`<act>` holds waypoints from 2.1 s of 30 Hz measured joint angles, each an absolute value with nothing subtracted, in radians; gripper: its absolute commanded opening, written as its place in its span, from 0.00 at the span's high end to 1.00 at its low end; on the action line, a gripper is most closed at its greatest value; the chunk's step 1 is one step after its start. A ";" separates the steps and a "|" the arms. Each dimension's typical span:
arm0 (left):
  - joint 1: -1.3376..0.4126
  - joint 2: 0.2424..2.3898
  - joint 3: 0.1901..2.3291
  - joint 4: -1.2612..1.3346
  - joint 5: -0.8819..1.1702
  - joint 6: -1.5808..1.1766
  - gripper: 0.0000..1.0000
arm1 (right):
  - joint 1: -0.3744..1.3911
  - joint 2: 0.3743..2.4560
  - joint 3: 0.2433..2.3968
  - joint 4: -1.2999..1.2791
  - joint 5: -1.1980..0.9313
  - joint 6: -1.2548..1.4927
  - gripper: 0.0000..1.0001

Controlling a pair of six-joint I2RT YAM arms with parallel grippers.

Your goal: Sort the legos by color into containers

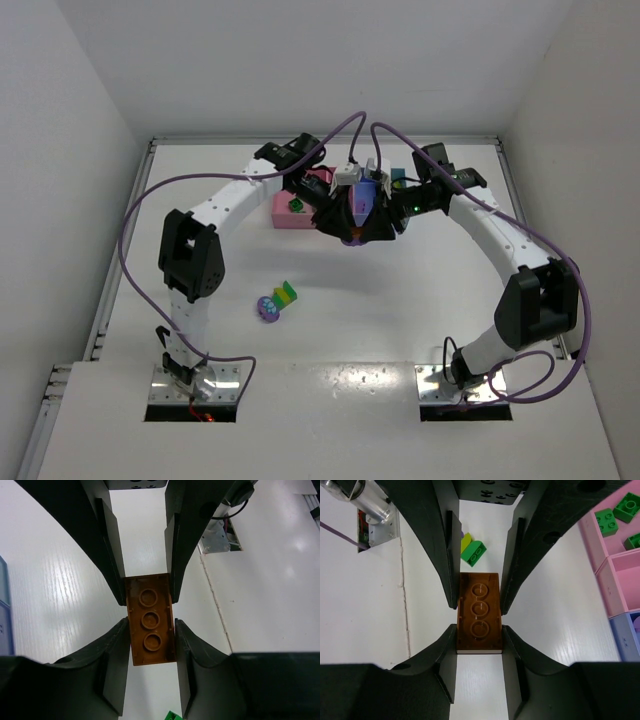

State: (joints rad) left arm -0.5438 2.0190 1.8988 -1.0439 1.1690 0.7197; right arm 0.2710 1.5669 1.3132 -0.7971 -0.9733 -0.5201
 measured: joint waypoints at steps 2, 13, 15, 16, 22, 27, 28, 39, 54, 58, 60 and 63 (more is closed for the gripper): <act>-0.542 2.019 1.895 -1.038 1.172 0.715 0.70 | 0.271 1.567 1.313 -0.795 -0.970 -0.520 1.00; -0.527 2.019 1.853 -0.986 1.204 0.682 0.94 | 0.270 1.566 1.313 -0.755 -0.971 -0.430 0.09; -0.508 2.018 1.813 -0.947 1.225 0.648 0.95 | 0.270 1.565 1.313 -0.716 -0.980 -0.388 0.08; -0.496 2.018 1.794 -0.926 1.235 0.630 0.95 | 0.270 1.565 1.313 -0.699 -0.986 -0.368 0.06; -0.423 2.017 1.756 -0.830 1.287 0.531 0.96 | 0.256 1.546 1.293 -0.601 -1.047 -0.260 0.05; -0.402 2.006 1.752 -0.725 1.293 0.411 1.00 | 0.223 1.541 1.235 -0.469 -1.111 -0.089 0.05; -0.400 1.992 1.737 -0.666 1.281 0.350 1.00 | 0.216 1.541 1.221 -0.432 -1.122 -0.045 0.05; -0.329 1.785 1.274 0.629 1.146 -0.766 1.00 | 0.198 1.574 1.161 0.086 -1.195 0.490 0.12; -0.315 1.801 1.213 1.240 1.130 -1.321 1.00 | 0.199 1.662 1.207 0.330 -1.234 0.696 0.14; -0.315 1.803 1.212 1.245 1.130 -1.327 1.00 | 0.199 1.681 1.251 0.356 -1.237 0.717 0.14; -0.315 1.803 1.212 1.244 1.131 -1.326 1.00 | 0.200 1.683 1.267 0.366 -1.240 0.723 0.14; -0.315 1.803 1.212 1.244 1.135 -1.324 1.00 | 0.208 1.683 1.276 0.381 -1.247 0.731 0.15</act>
